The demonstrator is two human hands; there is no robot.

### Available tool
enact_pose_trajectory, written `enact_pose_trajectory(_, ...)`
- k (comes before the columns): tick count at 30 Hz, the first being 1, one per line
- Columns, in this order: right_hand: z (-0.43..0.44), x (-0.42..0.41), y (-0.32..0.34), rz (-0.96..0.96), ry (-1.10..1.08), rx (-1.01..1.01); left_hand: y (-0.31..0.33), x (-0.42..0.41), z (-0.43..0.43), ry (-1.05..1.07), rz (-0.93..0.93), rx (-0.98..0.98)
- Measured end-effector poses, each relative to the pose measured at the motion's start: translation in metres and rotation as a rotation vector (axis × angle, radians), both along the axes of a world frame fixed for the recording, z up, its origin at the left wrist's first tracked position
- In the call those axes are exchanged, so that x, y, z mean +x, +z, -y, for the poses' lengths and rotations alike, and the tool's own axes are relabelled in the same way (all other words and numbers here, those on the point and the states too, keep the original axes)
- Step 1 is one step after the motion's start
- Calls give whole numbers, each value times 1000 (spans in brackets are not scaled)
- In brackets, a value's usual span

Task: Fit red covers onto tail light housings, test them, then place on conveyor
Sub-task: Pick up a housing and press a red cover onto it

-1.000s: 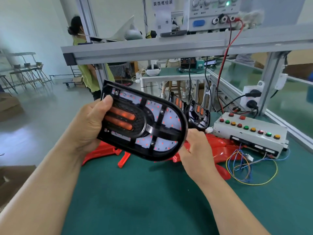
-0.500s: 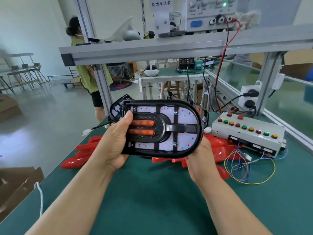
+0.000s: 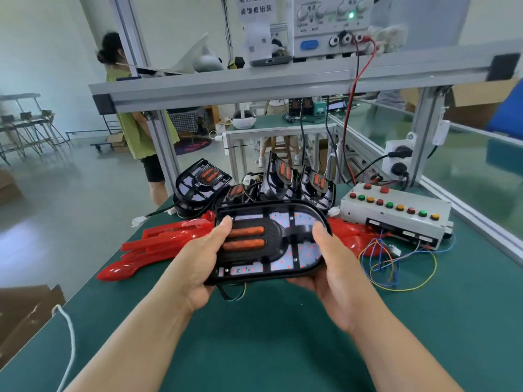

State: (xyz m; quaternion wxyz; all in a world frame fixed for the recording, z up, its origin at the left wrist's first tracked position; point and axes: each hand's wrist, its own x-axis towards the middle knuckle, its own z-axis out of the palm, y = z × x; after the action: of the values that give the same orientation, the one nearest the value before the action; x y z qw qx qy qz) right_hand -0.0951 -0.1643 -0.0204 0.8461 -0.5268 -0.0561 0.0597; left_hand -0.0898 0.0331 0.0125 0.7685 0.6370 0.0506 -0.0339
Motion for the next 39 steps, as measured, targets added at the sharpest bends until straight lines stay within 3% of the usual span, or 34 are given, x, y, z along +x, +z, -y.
enact_pose_trajectory(9,73,-41,-23,-298,31,53,-21,-15,44,-205,-22,192)
enact_pose_trajectory(14,98,-48,-25,-392,-14,-64,-32,-14,67,-198,10,401)
enact_pose_trajectory(16,103,-50,-21,-406,-9,-258,-35,-14,70,-170,18,497)
enact_pose_trajectory(20,111,-51,-8,-345,-64,-860,-38,-12,66,-155,11,586)
enact_pose_trajectory(25,116,-41,-4,-92,-181,-1400,-38,-15,61,-131,20,716)
enact_pose_trajectory(30,101,-16,-5,68,-224,-1307,-36,-16,60,-69,69,936)
enact_pose_trajectory(33,99,1,-7,56,-209,-1199,-33,-14,56,-29,132,1021)
enact_pose_trajectory(37,100,10,-17,-20,-197,-888,-32,-9,48,-26,163,1044)
enact_pose_trajectory(39,101,10,-24,2,-204,-863,-33,-6,45,-49,160,1049)
